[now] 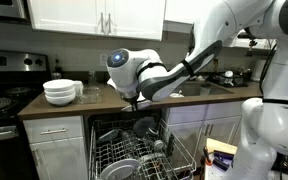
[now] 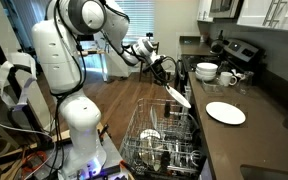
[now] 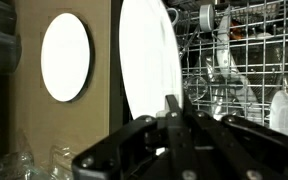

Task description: Take a plate out of the dishwasher and put it on top of the one on the counter

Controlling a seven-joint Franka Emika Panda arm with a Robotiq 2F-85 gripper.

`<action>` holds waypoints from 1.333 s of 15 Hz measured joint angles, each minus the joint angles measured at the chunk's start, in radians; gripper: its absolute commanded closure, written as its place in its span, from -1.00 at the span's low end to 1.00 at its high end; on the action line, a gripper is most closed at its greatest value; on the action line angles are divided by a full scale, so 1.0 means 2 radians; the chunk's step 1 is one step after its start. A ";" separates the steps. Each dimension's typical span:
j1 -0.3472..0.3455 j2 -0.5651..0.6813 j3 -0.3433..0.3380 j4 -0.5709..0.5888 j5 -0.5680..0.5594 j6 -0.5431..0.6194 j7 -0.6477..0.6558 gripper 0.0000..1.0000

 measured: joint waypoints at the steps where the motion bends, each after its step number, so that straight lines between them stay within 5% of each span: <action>1: 0.000 -0.007 0.001 -0.007 -0.009 0.000 0.007 0.90; 10: -0.001 -0.067 0.010 -0.057 -0.070 -0.001 0.059 0.93; 20: -0.007 -0.066 0.001 -0.070 -0.080 0.006 0.068 0.94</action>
